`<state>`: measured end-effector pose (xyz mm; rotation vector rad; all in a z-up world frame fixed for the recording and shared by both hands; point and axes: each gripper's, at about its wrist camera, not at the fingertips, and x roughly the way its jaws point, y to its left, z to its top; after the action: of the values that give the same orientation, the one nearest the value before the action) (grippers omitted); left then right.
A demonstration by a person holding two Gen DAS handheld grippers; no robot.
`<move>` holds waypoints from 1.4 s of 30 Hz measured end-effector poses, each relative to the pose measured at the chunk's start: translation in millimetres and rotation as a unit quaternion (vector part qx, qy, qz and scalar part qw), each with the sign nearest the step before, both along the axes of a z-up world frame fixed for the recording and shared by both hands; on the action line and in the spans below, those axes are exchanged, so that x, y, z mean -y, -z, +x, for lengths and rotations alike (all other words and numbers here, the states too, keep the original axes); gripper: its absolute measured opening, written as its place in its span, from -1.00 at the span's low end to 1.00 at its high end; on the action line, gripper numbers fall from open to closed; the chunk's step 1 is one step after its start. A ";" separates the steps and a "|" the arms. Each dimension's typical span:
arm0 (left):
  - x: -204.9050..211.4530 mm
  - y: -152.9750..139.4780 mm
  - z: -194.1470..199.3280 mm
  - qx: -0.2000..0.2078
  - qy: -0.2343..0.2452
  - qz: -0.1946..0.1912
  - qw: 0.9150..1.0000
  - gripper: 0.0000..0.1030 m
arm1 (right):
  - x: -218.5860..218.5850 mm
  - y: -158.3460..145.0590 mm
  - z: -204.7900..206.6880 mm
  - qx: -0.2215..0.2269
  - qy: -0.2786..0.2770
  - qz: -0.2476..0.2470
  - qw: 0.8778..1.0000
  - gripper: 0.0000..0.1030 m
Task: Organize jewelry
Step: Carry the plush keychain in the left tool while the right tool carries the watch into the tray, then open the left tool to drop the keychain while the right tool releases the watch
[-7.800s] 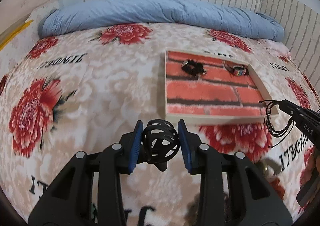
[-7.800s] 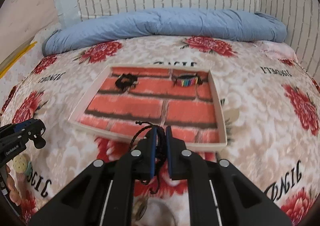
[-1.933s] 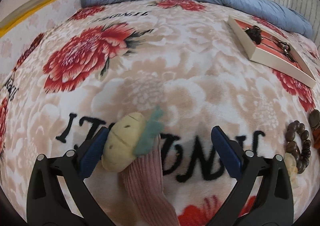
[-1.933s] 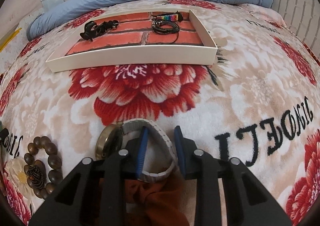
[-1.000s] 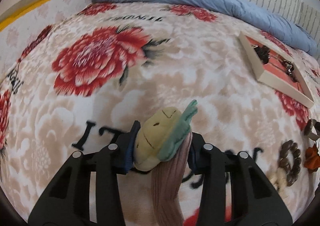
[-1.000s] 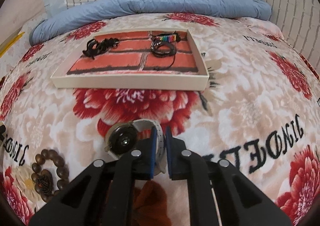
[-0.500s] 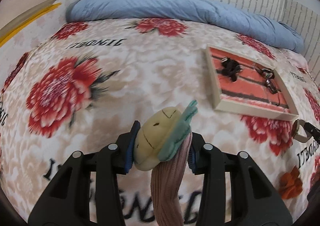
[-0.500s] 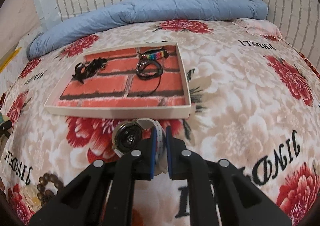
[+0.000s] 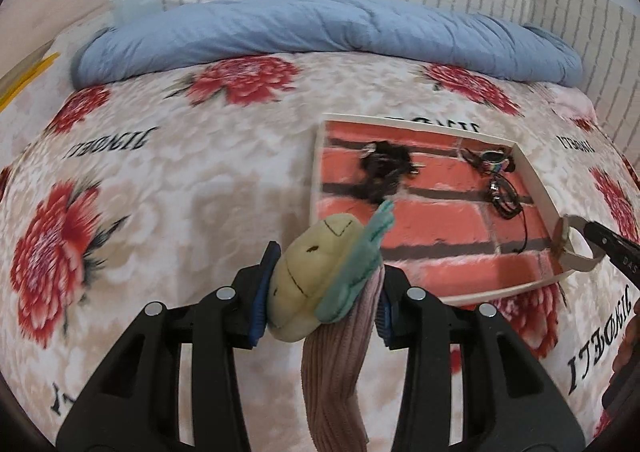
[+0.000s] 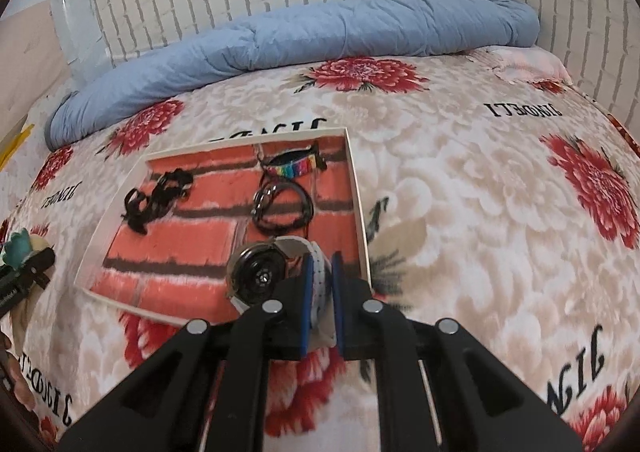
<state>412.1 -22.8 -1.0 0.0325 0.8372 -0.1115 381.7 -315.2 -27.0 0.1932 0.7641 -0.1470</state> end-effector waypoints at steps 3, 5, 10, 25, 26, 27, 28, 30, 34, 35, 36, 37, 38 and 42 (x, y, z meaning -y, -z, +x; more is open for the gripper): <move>27.6 7.7 12.3 -0.003 0.018 0.014 1.000 -0.22 | 2.6 5.7 13.0 -0.002 0.002 0.004 1.000 -0.82; 46.7 14.3 21.0 -0.006 0.031 0.014 0.999 -0.22 | 2.9 10.9 21.4 -0.002 0.004 0.001 1.000 -0.82; 80.7 29.3 39.5 -0.012 0.048 0.008 0.999 -0.22 | 4.0 20.9 36.5 -0.001 0.006 -0.005 1.000 -0.81; 113.9 61.8 92.8 -0.023 0.054 0.027 0.998 -0.19 | 13.5 42.0 75.7 0.006 0.011 -0.018 1.000 -0.82; 114.5 63.4 95.4 -0.023 0.053 0.029 0.998 -0.19 | 13.2 43.0 78.0 0.005 0.010 -0.018 1.000 -0.82; 115.8 65.6 98.7 -0.024 0.053 0.031 0.998 -0.19 | 12.1 44.1 81.0 0.004 0.008 -0.019 1.000 -0.82; 116.8 67.3 101.8 -0.026 0.053 0.032 0.998 -0.19 | 10.7 44.9 83.5 0.003 0.007 -0.022 1.000 -0.82; 118.9 69.8 105.9 -0.026 0.054 0.032 0.998 -0.18 | 8.7 46.8 87.7 0.000 0.004 -0.024 1.000 -0.82; 120.5 71.7 110.8 -0.030 0.060 0.036 0.997 -0.15 | 7.8 54.1 94.4 -0.011 0.005 -0.023 1.000 -0.82; 120.2 71.6 111.2 -0.031 0.060 0.035 0.997 -0.14 | 8.0 55.5 94.5 -0.012 0.006 -0.021 1.000 -0.82; 119.8 71.7 111.6 -0.033 0.060 0.034 0.997 -0.12 | 8.2 57.2 94.4 -0.014 0.007 -0.018 1.000 -0.82; 120.2 71.7 111.2 -0.034 0.060 0.034 0.997 -0.12 | 8.0 58.8 94.1 -0.017 0.007 -0.019 1.000 -0.82; 120.2 72.3 110.9 -0.035 0.060 0.035 0.997 -0.11 | 7.8 60.3 93.5 -0.018 0.005 -0.019 1.000 -0.82; 120.3 73.5 106.6 -0.038 0.061 0.041 0.997 -0.08 | 5.0 60.2 91.0 -0.024 -0.002 -0.025 0.999 -0.80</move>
<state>518.7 -143.2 -74.5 0.1577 0.9166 -0.1940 472.7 -320.2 -87.2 0.1418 0.8086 -0.1666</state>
